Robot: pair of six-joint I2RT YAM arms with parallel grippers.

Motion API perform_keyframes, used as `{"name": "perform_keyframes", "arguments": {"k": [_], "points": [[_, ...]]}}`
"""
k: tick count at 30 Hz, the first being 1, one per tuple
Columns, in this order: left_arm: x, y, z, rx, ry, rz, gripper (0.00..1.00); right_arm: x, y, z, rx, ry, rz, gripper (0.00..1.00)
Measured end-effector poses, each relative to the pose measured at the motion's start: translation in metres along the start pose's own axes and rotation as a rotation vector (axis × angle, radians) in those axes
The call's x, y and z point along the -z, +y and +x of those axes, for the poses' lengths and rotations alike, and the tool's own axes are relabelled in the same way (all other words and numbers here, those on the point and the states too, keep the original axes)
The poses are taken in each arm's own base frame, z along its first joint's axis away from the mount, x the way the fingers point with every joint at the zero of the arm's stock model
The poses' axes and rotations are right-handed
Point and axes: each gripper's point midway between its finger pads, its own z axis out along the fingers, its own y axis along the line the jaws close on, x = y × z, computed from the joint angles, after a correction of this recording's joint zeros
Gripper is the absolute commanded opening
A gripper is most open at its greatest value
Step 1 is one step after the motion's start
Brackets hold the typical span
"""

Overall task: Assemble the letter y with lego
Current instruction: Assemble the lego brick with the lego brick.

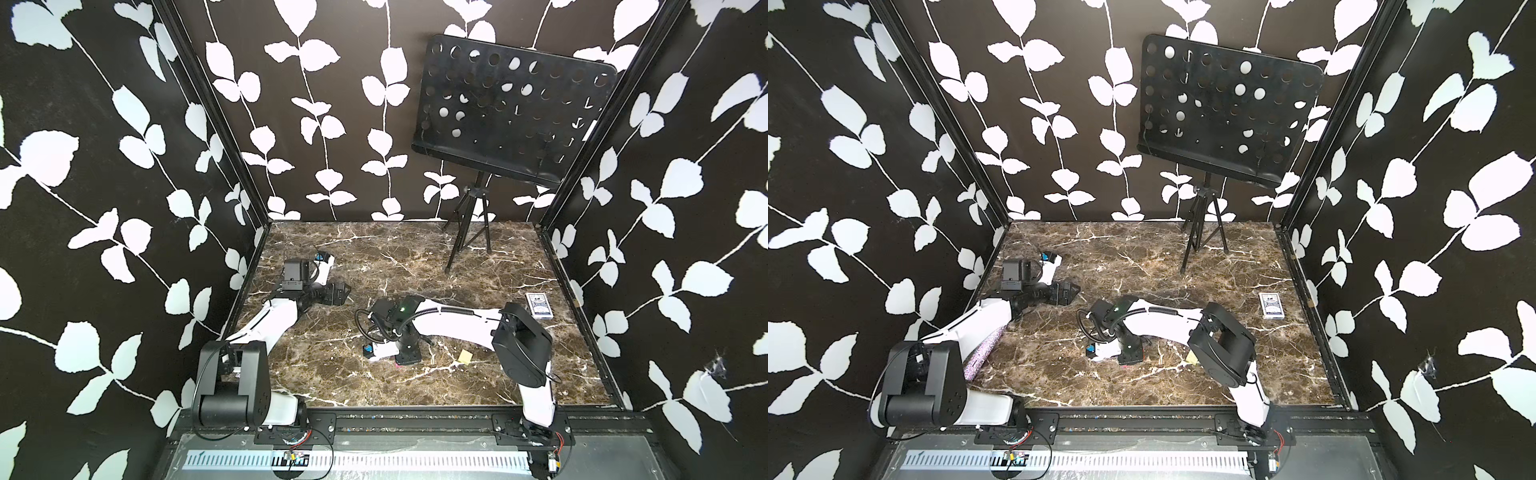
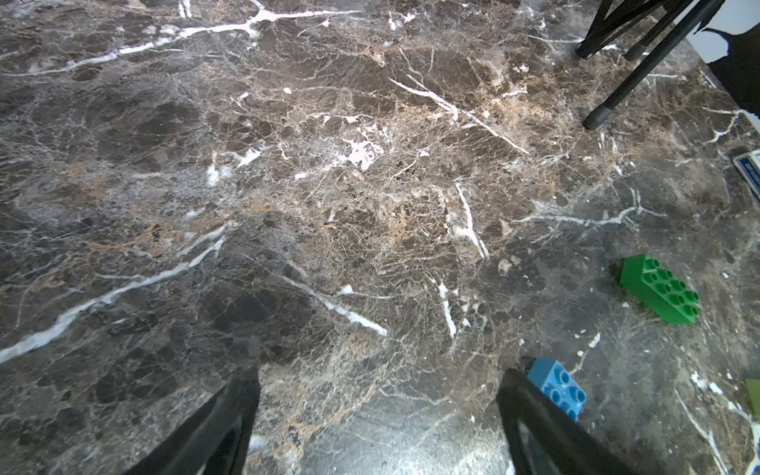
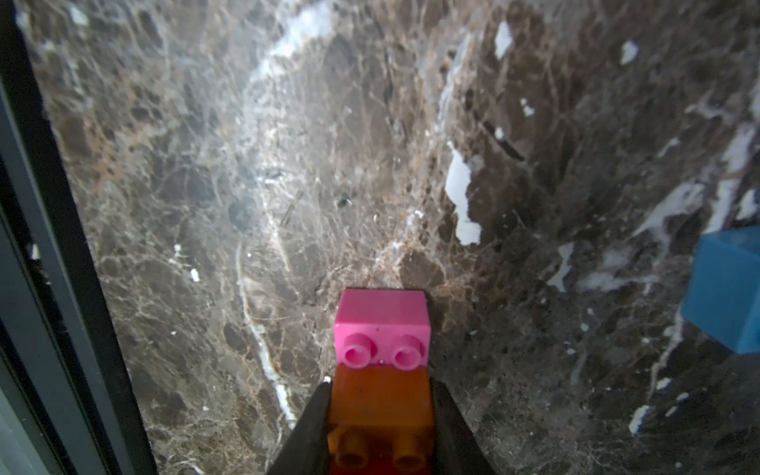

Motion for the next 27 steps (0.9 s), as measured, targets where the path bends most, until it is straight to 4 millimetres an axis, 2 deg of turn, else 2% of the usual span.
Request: {"name": "perform_keyframes", "arguments": {"k": [14,23,27], "points": [[0.0,-0.001,0.0,0.003,-0.001,0.007,0.92,-0.001,-0.004,-0.004,-0.107,0.035,-0.024,0.26],[0.0,-0.001,0.001,0.004,0.0,0.008,0.92,0.001,-0.01,0.0,-0.152,0.023,-0.014,0.35],[0.0,-0.001,0.001,0.005,0.0,0.007,0.92,0.0,-0.013,-0.001,-0.158,0.019,-0.001,0.43]]}}
